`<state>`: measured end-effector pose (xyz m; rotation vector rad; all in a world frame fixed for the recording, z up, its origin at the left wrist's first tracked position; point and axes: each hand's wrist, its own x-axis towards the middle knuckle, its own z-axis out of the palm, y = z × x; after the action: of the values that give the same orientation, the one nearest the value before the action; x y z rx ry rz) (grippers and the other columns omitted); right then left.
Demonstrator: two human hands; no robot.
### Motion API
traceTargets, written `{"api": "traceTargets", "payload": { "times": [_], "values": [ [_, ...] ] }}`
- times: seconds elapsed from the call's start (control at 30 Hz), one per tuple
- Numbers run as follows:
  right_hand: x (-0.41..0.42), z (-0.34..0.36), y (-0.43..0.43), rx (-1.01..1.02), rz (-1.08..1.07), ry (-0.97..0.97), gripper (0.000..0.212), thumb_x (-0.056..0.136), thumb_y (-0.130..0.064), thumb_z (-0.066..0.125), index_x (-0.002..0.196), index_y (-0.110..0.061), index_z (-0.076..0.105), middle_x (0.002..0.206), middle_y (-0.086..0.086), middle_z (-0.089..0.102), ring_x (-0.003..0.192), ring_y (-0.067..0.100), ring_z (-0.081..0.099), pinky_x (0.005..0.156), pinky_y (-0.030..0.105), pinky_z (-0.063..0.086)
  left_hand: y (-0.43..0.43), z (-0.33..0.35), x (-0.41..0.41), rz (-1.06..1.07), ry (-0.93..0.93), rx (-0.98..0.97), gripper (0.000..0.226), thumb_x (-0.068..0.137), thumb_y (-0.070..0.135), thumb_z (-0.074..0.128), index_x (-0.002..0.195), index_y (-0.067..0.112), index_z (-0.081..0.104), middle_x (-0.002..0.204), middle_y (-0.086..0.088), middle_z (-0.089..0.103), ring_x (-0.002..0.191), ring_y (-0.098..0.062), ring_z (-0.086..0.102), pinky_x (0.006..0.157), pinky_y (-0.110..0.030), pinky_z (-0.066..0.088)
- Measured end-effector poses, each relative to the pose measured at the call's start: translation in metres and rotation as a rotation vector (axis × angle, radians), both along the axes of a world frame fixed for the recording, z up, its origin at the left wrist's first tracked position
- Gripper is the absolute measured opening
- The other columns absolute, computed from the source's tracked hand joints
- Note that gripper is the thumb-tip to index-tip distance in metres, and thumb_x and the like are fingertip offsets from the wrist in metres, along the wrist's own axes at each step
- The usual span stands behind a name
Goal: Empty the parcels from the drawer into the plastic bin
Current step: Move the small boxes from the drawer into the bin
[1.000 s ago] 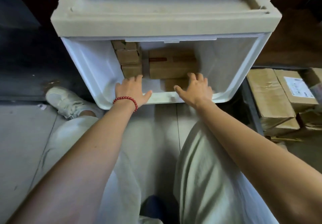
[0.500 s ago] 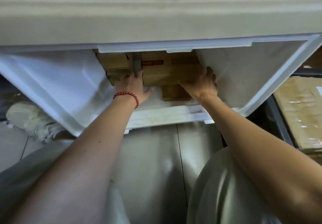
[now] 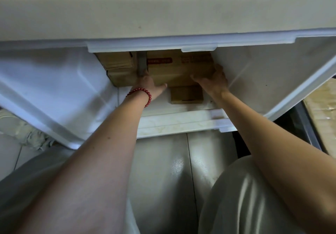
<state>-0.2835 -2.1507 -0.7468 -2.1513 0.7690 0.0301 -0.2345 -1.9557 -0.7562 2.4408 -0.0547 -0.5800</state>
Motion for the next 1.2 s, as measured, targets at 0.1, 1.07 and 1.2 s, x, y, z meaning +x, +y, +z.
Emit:
{"api": "traceTargets", "payload": {
  "times": [0.1, 1.07, 1.2],
  "values": [
    [-0.003, -0.001, 0.002, 0.077, -0.052, 0.038, 0.096, 0.08, -0.053, 0.07, 0.148, -0.003, 0.024, 0.15, 0.011, 0.035, 0.136, 0.03, 0.037, 0.109, 0.031, 0.032, 0.001, 0.0, 0.001, 0.081, 0.018, -0.069, 0.085, 0.086, 0.044, 0.064, 0.149, 0.008, 0.021, 0.145, -0.012, 0.042, 0.13, -0.03, 0.043, 0.105, -0.04, 0.04],
    [-0.191, 0.12, 0.047, 0.485, -0.007, -0.376, 0.073, 0.084, -0.039, 0.071, 0.143, -0.02, 0.035, 0.131, -0.006, 0.051, 0.102, 0.001, 0.054, 0.081, 0.019, 0.045, 0.068, 0.153, -0.148, 0.273, -0.051, -0.408, 0.067, 0.088, 0.038, 0.064, 0.145, 0.019, 0.035, 0.143, -0.005, 0.043, 0.127, -0.025, 0.045, 0.092, -0.041, 0.05],
    [-0.216, 0.127, 0.052, 0.464, 0.026, -0.428, 0.071, 0.086, -0.033, 0.07, 0.145, -0.019, 0.033, 0.136, 0.0, 0.045, 0.107, 0.005, 0.052, 0.08, 0.013, 0.046, 0.077, 0.165, -0.176, 0.277, -0.113, -0.503, 0.065, 0.086, 0.036, 0.067, 0.142, 0.021, 0.038, 0.137, -0.001, 0.048, 0.119, -0.018, 0.049, 0.089, -0.036, 0.049]
  ]
}}
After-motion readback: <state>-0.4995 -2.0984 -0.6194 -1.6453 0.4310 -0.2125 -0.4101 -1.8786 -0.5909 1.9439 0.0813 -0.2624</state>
